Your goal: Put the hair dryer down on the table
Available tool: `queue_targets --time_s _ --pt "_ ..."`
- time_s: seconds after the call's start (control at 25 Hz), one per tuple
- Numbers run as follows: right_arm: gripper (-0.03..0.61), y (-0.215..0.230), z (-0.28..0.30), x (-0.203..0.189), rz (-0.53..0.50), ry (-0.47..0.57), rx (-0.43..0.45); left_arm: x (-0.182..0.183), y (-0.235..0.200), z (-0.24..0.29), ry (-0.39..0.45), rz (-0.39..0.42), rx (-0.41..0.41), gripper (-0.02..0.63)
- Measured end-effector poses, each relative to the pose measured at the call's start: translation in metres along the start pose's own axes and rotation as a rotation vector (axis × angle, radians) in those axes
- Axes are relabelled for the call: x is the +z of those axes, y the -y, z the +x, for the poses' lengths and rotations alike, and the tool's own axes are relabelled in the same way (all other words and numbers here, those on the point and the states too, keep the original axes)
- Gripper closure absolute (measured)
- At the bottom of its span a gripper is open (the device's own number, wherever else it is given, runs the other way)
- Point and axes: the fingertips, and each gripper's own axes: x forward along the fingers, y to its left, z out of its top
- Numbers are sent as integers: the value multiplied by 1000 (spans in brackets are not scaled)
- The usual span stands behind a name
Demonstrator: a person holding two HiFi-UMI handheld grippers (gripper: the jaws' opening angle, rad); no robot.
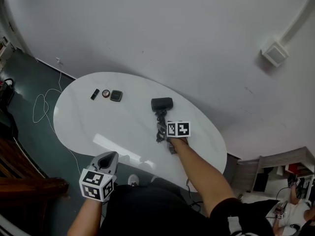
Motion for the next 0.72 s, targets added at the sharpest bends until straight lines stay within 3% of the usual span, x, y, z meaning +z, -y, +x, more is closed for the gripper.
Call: queue_targets --time_s 0.12,0.36,0.56,0.72 --pt "326 -17 -22 0 37 57 80 4 7 6 2 16 -22 603" --pt "442 -59 -77 2 39 169 197 12 21 16 17 39 -71 603" --pt "538 -92 -132 6 -19 283 252 19 34 21 36 61 -105 603" --pt "563 -110 -173 1 -98 344 262 24 45 28 52 77 -138 603"
